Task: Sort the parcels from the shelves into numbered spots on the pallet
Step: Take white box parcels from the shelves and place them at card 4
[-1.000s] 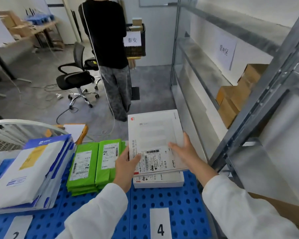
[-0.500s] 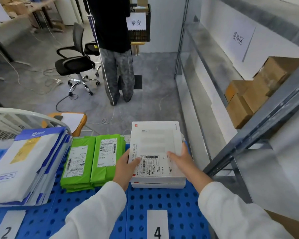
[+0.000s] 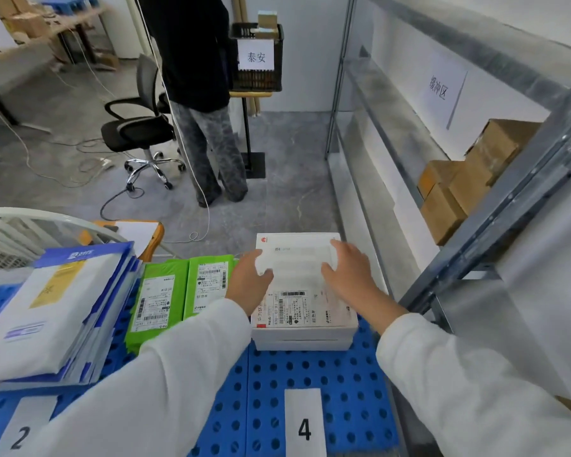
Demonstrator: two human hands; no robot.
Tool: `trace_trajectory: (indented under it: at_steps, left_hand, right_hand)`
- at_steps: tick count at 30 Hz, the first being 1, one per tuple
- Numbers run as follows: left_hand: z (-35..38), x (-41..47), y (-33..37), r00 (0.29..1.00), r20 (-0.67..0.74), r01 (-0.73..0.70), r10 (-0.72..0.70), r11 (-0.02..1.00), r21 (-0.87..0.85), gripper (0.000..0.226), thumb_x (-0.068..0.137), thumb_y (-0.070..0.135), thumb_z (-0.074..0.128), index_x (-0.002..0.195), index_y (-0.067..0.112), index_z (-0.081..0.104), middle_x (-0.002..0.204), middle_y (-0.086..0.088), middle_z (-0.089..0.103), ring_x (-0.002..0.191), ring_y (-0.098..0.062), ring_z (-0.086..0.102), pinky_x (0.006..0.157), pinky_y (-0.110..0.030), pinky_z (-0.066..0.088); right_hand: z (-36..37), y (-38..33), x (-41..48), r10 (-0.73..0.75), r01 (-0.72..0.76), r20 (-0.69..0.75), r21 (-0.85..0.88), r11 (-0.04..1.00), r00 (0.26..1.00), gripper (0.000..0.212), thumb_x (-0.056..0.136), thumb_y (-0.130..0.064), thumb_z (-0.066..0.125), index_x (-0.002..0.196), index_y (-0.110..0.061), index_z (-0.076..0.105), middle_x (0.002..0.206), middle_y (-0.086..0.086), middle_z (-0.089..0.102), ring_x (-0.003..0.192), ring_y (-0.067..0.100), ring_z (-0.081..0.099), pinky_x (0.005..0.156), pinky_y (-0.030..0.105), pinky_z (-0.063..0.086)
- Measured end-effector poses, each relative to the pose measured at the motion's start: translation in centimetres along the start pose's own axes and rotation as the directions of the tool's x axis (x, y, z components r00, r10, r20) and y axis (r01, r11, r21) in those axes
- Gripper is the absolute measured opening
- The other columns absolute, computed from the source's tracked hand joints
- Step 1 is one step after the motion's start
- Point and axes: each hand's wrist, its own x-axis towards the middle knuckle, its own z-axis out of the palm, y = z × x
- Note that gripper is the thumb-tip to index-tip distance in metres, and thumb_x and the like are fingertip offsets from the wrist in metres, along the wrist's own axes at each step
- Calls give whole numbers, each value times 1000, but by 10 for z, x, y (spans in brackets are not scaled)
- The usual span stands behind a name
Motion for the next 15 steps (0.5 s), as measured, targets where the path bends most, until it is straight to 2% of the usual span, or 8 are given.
trace_trajectory:
  at_steps: [1, 3, 5, 7, 9, 12, 15]
  left_hand:
    - [-7, 0, 10, 997, 32, -73, 70, 994, 84, 50, 95, 19, 55, 142, 12, 41, 144, -3, 44, 135, -21, 40, 109, -31, 33]
    - [-21, -5, 30, 970, 129, -235, 206, 929, 287, 49, 97, 24, 50, 143, 10, 39, 147, -6, 41, 135, -23, 37, 111, -33, 30]
    - [-35, -13, 43, 922, 180, -386, 342, 791, 474, 42, 95, 27, 47, 134, 11, 44, 135, -6, 47, 126, -26, 43, 103, -35, 36]
    - [-51, -22, 51, 853, 216, -503, 475, 640, 581, 36, 94, 27, 46, 126, 10, 47, 126, -5, 50, 119, -25, 47, 103, -33, 34]
    - [-67, -33, 54, 780, 252, -585, 573, 525, 618, 41, 96, 29, 45, 132, 8, 44, 134, -6, 47, 126, -25, 43, 111, -33, 26]
    - [-89, -58, 52, 715, 267, -647, 646, 467, 603, 50, 98, 31, 43, 142, 9, 36, 146, -5, 40, 138, -21, 33, 116, -30, 17]
    - [-105, -83, 36, 665, 314, -698, 677, 415, 584, 46, 98, 34, 40, 137, 10, 42, 141, -4, 45, 132, -20, 40, 115, -30, 23]
  right_hand:
    - [-10, -10, -1, -64, 66, 18, -90, 994, 998, 57, 94, -31, 50, 145, -12, 33, 148, 7, 37, 136, 25, 33, 115, 42, 23]
    - [-29, -26, -7, -150, 158, 54, -210, 965, 987, 56, 95, -35, 49, 144, -13, 33, 148, 4, 37, 136, 23, 33, 115, 40, 20]
    - [-42, -40, -23, -184, 198, 76, -261, 945, 980, 58, 96, -37, 48, 146, -14, 30, 151, 2, 33, 137, 22, 32, 117, 39, 16]
    - [-52, -52, -43, -196, 203, 54, -293, 934, 979, 60, 96, -38, 48, 148, -15, 28, 153, 0, 31, 139, 19, 31, 118, 40, 16]
    - [-62, -62, -67, -190, 183, 8, -323, 929, 982, 59, 95, -39, 49, 145, -14, 31, 150, 0, 34, 135, 20, 33, 115, 39, 21]
    - [-67, -75, -110, -107, 78, -85, -286, 955, 991, 58, 94, -41, 51, 142, -14, 35, 144, 1, 41, 128, 22, 39, 109, 36, 27]
    - [-48, -90, -157, 58, -83, -140, -178, 981, 988, 56, 91, -46, 52, 136, -15, 41, 135, 3, 48, 116, 25, 47, 98, 34, 38]
